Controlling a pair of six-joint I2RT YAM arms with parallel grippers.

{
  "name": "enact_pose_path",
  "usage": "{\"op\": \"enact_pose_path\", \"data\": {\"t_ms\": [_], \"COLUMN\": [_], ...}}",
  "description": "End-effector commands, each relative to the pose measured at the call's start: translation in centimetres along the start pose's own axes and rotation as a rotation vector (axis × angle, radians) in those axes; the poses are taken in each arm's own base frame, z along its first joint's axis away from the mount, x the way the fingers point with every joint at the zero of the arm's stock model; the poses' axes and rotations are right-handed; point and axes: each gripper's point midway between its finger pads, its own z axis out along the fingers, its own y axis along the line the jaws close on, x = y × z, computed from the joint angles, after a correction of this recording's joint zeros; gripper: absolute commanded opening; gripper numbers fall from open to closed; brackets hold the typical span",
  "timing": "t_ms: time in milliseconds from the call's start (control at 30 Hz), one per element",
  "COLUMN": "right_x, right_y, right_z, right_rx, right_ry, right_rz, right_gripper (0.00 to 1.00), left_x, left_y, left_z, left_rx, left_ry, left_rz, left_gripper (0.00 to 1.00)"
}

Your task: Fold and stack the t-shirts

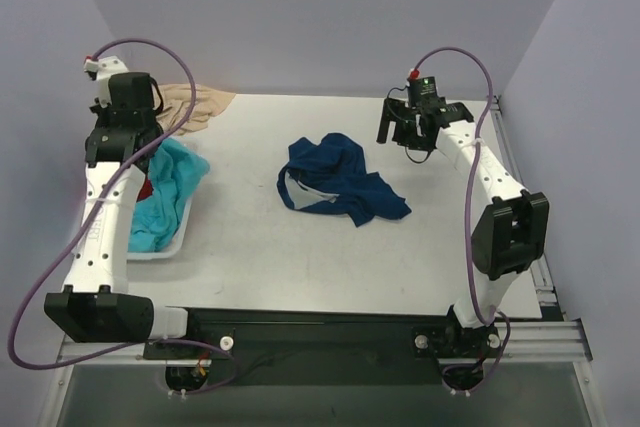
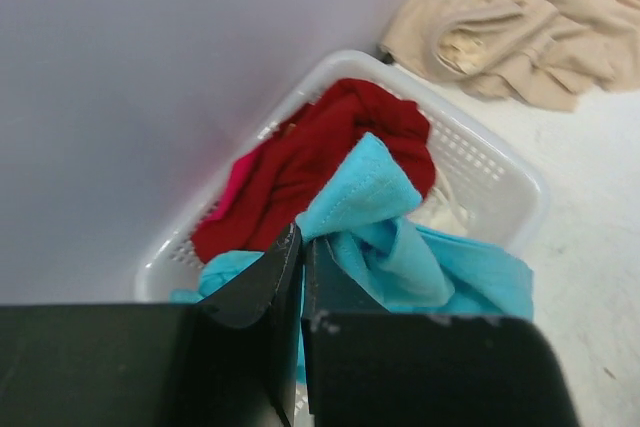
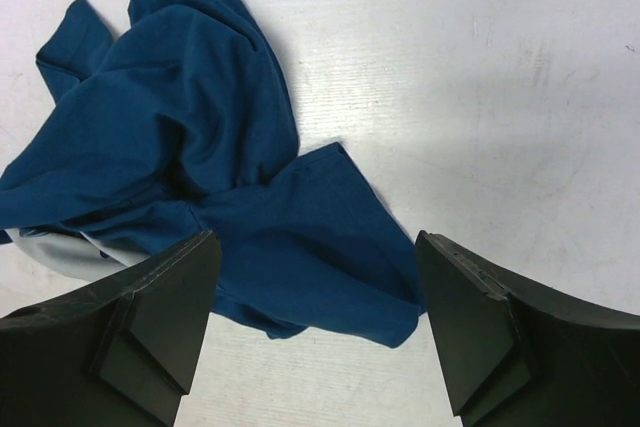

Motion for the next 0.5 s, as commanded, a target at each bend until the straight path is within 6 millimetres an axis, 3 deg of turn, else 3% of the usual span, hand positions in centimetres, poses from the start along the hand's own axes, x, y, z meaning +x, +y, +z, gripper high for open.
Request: {"op": "enact_pose_path", "data": {"t_ms": [0,67,233,400,467], "right_x": [-0.2,-0.2,-0.6,-0.8,-0.6], "right_y": [0.9,1.0,1.5,2.0,2.1], "right_z": [0.2,0.4,0.9,1.1,1.2], "right_rx": [-0.024,-0.034,-0.049,-0.069,-0.071], "right_ry": [0.018,0.024,0.029,0.036,0.042], "right_rz": [-0.018,-0.015,-0.015,-0.012,-0.007], "right_gripper": [0.81,0.81,0.81,0.8,0.81], "left_x": [-2.4,-2.6,-2.0,-0.1,2.2], "left_y": [6.7,9.4,12.7,11.8,11.0], "left_z": [-1.4,-2.3,-3.5,-2.7,-1.5], "left_rx": [-0.237,-0.314,-0.435,-0.382,-0.367], "left_ry": [-0.091,-0.117,-0.148,-0.103,-0.043], "left_rz": [-0.078,-0.125,-0.172,-0.173,-0.166], "left_gripper": [0.0,0.0,0.0,0.0,0.0]}}
